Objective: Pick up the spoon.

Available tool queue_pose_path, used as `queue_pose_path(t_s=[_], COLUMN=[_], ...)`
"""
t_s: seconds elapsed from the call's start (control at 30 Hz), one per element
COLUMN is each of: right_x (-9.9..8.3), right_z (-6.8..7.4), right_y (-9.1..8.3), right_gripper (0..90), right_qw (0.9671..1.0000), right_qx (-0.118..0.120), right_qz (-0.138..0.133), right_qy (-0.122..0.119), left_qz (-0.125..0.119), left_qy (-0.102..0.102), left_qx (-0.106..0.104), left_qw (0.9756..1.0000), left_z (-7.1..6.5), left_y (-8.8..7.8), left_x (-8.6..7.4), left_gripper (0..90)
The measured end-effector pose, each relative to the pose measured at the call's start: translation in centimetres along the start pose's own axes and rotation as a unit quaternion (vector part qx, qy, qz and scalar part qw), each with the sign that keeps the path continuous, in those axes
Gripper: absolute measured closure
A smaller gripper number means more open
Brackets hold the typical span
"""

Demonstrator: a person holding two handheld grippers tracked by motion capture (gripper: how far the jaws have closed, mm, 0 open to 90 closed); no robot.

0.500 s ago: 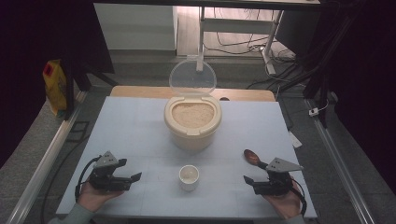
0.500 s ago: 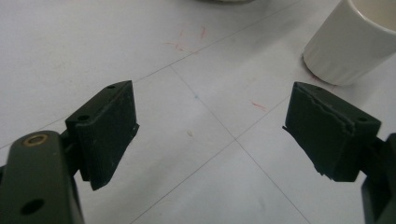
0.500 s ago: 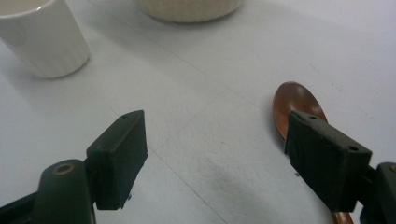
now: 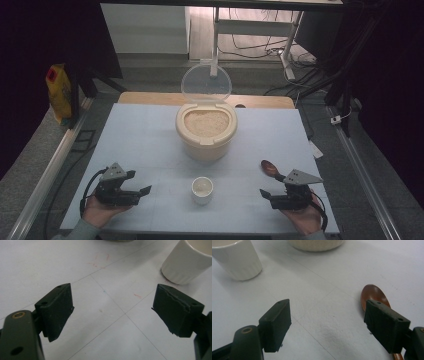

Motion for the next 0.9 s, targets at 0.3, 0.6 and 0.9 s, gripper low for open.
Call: queue_pose_path(t_s=[0.3, 0.6, 0.9], right_x=[0.5, 1.6, 3.2], right_z=[0.0, -0.8, -2.3], right_y=[-0.3, -1.3, -1.7], right_gripper=[23.1, 26.8, 28.0], right_qw=[0.9997, 0.9981, 0.9929], right_qx=[-0.004, -0.014, -0.033], right_qz=[0.021, 0.057, 0.112], right_qy=[-0.008, -0.016, -0.025], left_qz=[0.002, 0.008, 0.009], left_qy=[0.002, 0.002, 0.003], left_qx=[0.003, 0.004, 0.003], left_qw=[1.0000, 1.0000, 1.0000], left_z=[0.2, 0.4, 0.5], left_y=[0.1, 0.3, 0.4], left_x=[0.0, -0.1, -0.2], left_gripper=[16.5, 16.7, 16.9])
Point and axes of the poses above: each handheld gripper's, and its own axes: y roughly forward along the jaws, x roughly out of its top, z roughly to its left, the point moved 6 cm from there along y, roughly forward along the jaws, and after that the axes turned 7 degrees about -x, right-handed, at the moved point
